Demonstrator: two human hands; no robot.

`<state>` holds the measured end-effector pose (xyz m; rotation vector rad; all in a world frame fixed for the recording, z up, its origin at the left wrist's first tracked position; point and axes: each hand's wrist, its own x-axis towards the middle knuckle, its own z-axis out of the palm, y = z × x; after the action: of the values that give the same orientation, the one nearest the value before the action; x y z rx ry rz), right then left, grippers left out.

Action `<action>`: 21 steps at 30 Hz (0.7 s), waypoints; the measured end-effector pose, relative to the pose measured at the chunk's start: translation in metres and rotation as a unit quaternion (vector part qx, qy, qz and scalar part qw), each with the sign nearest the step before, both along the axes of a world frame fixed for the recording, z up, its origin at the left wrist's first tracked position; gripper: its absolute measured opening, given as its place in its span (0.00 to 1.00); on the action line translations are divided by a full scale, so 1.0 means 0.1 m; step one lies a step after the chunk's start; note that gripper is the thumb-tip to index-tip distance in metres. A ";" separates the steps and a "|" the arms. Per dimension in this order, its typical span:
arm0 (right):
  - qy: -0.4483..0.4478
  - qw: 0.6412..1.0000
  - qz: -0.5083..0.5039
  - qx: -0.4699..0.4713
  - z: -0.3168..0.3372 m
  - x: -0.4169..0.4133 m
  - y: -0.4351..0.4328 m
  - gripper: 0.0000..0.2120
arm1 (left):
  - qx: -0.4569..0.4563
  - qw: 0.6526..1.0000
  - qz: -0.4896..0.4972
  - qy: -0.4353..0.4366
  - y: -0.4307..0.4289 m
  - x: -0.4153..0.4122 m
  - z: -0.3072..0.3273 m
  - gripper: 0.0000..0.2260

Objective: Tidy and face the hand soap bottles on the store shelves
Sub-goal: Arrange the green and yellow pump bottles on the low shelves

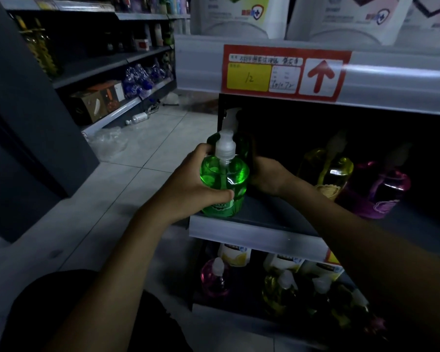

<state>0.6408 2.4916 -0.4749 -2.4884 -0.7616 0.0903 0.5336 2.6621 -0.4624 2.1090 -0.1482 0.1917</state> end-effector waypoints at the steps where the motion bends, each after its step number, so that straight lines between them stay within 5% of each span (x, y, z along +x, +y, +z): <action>1: -0.006 1.000 -0.002 0.000 -0.01 0.00 0.00 0.18 | -0.012 1.000 -0.011 0.007 -0.01 0.00 0.01 0.29; 9: -0.081 0.997 -0.009 -0.007 0.03 -0.16 -0.03 0.14 | 0.025 0.999 0.014 -0.020 -0.07 -0.06 -0.05 0.32; 13: -0.192 0.977 -0.078 0.053 0.07 -0.56 -0.31 0.21 | 0.136 0.948 0.130 -0.256 -0.28 -0.33 -0.09 0.23; 16: -0.257 0.954 -0.038 0.150 -0.04 -1.07 -0.68 0.12 | 0.188 0.908 0.087 -0.365 -0.62 -0.57 -0.25 0.07; 21: -0.141 0.984 -0.027 0.104 -0.84 -1.82 -1.30 0.07 | 0.259 0.947 -0.153 -0.111 -1.14 -0.69 -1.08 0.01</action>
<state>0.4586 2.3615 -0.5588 -2.3447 -0.7735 -0.3518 0.4647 2.5485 -0.5704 2.5405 -0.7238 0.2210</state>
